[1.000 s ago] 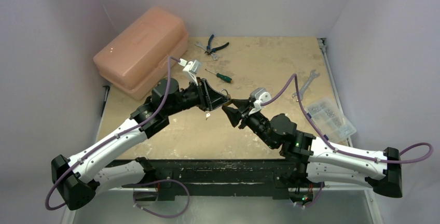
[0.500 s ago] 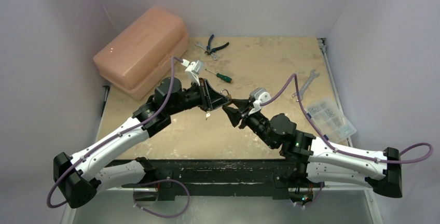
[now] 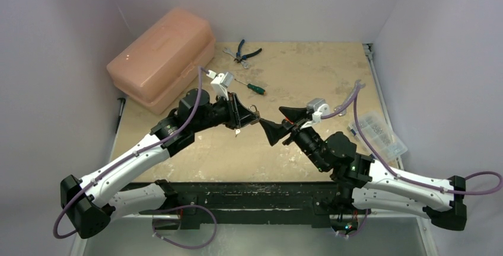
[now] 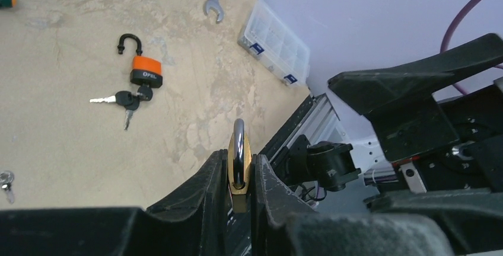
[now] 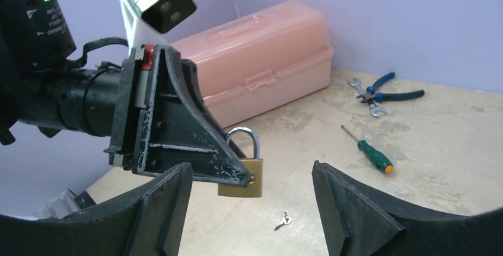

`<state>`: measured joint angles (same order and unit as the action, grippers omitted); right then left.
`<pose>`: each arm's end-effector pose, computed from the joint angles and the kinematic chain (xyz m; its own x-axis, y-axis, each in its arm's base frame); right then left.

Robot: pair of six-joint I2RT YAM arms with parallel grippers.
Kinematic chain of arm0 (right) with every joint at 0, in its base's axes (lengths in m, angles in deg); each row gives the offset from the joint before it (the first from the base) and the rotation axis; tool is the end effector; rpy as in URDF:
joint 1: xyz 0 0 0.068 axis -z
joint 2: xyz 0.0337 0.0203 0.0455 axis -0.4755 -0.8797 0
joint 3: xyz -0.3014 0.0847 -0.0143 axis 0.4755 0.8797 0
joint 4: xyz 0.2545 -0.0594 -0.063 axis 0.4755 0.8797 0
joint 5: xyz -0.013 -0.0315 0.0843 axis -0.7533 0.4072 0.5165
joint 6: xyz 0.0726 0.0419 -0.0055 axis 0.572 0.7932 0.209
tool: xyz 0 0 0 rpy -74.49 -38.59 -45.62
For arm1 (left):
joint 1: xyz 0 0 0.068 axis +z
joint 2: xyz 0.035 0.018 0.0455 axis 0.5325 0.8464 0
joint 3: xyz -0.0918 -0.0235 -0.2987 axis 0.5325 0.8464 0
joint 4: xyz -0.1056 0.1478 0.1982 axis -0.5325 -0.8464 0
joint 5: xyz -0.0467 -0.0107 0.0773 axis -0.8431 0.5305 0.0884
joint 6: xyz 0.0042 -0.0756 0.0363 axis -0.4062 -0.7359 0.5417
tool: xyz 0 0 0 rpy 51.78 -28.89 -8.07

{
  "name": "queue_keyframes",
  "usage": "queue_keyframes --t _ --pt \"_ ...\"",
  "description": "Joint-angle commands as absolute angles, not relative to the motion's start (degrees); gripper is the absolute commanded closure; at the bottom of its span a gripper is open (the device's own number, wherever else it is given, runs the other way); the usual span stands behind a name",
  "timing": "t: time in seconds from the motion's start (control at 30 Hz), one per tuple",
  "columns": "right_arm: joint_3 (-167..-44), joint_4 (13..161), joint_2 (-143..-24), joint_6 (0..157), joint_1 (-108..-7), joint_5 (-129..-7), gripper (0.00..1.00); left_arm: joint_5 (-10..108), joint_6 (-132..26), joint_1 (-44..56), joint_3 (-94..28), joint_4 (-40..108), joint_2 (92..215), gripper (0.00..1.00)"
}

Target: Unlock with the key

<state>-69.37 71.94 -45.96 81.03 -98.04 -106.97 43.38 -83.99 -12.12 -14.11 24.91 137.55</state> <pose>0.1013 0.1636 0.3902 -0.0418 0.2945 -0.9547 -0.6279 0.7355 0.2544 0.1783 -0.1982 0.3748 -0.6969 -0.2437 -0.6745 0.5033 0.5038 -0.7020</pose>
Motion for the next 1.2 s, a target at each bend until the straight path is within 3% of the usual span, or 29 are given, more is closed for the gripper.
queue_keyframes --t 0.0,0.1,0.37,0.8,1.17 --pt "-71.2 74.7 -44.7 84.0 -97.8 -112.9 0.19 43.2 -82.7 -11.1 -18.7 23.5 137.4 1.00" --pt "-72.4 77.7 -45.4 86.2 -96.3 -112.9 0.19 39.8 -84.0 -9.4 -18.9 23.8 138.5 1.00" --pt "-77.4 86.1 -49.2 95.1 -84.7 -99.4 0.22 26.8 -88.3 0.6 -16.5 26.3 140.0 1.00" --pt "-90.2 100.3 -69.4 99.6 -82.5 -90.7 0.29 11.5 -82.1 19.2 -14.0 22.1 140.9 1.00" --pt "-98.1 102.6 -85.8 99.7 -81.0 -85.5 0.37 9.6 -84.6 20.7 -8.7 28.1 145.2 1.00"
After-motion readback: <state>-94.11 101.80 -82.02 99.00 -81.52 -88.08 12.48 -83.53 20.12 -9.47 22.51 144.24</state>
